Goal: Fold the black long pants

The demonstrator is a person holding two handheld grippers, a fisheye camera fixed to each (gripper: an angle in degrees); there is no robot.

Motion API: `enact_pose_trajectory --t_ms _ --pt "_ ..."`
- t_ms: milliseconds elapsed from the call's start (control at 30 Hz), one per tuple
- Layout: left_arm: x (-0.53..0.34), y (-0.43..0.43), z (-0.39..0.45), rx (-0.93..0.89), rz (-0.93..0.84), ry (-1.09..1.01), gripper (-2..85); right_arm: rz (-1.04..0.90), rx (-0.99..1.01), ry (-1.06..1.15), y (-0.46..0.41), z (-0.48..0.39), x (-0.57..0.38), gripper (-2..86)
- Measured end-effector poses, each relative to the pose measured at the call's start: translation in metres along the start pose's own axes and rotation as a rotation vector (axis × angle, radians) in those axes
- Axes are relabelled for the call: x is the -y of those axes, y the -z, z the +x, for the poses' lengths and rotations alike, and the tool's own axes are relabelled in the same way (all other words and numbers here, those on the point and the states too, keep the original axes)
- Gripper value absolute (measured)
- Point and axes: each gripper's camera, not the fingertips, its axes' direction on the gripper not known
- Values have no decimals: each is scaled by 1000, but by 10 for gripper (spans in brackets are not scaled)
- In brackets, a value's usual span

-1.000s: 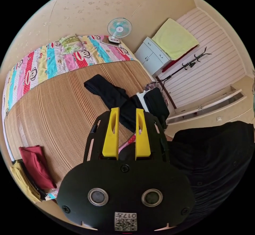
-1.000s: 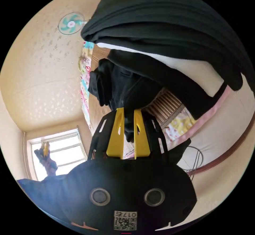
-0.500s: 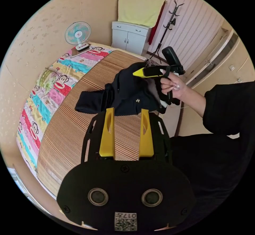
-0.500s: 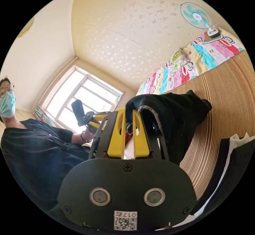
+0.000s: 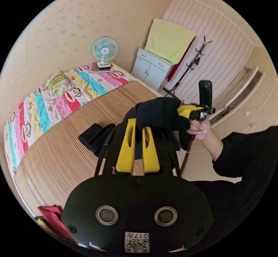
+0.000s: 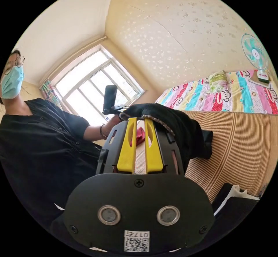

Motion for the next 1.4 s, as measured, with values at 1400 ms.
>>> enact_pose_trajectory --t_ms 1400 --pt "78 744 242 -181 956 -607 9 599 -89 530 83 -425 99 42"
